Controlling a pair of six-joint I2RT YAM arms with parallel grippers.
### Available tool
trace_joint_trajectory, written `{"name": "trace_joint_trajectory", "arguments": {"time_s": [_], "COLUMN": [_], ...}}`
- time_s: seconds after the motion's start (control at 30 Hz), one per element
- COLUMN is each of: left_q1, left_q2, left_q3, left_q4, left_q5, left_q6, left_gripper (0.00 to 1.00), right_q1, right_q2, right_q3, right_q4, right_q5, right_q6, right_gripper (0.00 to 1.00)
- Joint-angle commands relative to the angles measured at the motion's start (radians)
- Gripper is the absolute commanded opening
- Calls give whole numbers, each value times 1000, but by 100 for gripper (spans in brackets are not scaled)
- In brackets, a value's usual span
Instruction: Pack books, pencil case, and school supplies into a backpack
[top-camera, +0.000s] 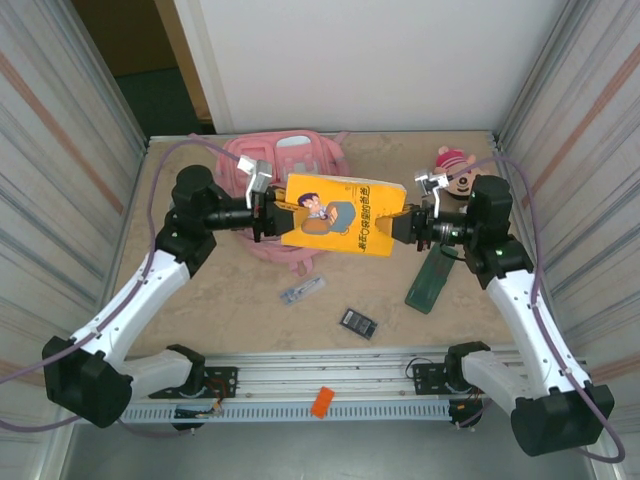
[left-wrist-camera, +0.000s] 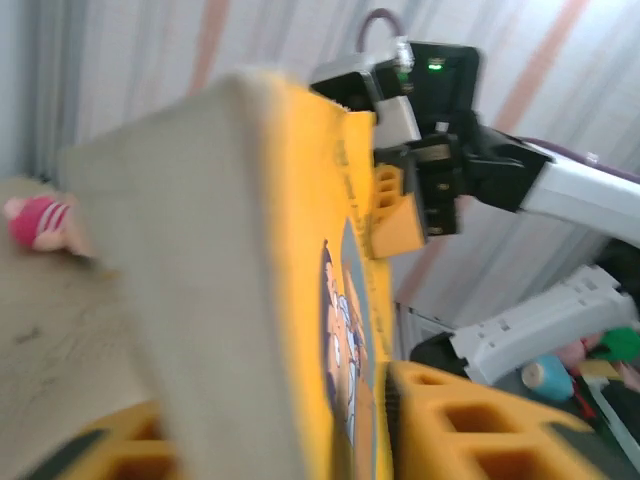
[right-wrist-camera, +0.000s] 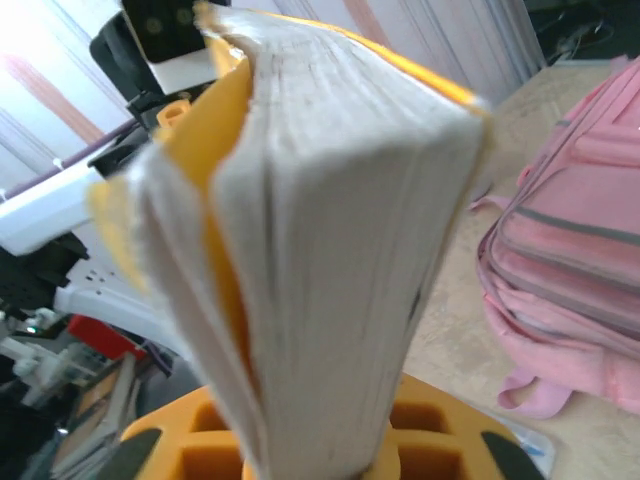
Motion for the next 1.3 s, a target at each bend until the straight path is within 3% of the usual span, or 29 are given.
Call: {"name": "trace_joint_trajectory", "arguments": {"time_s": [0.0,0.13,0.27,0.37,0.47,0.67,1.0,1.07,1.13,1.17,1.27], "left_q1": [5,5,21,31,37,45,45,46,45,45,43], "left_q2": [-11,51,190,299,383,540,729,763,763,746,678], "left_q3": [52,85,105,143,162,245,329,349,364,379,447], "left_q4": [-258,-491,-552,-580,-561,-585,-529,-536,-528,-537,-595], "left_q5": [-281,-539,-769,-762,-763,-758,-849,-864,-881,-880,-808], "left_q6": [211,545,684,752,802,846,892,909,895,873,771], "left_gripper": [58,75,80,82,84,86,88,79,40,28,6], "right_q1": [-58,-121,-119,-113,-112,-96,-92,-92,-94,-96,-113], "right_q2": [10,3,9,3,3,12,16,16,10,4,-33], "right_q3": [53,6,-37,-51,-66,-87,-81,-82,-84,-85,-103], "right_q4": [-40,-109,-144,-192,-210,-219,-223,-235,-258,-276,-309], "right_q5": [35,291,437,539,564,566,542,547,562,576,624], "right_q6": [90,304,432,448,445,451,452,453,456,464,512], "right_gripper": [0,0,0,0,0,0,0,0,0,0,0]}}
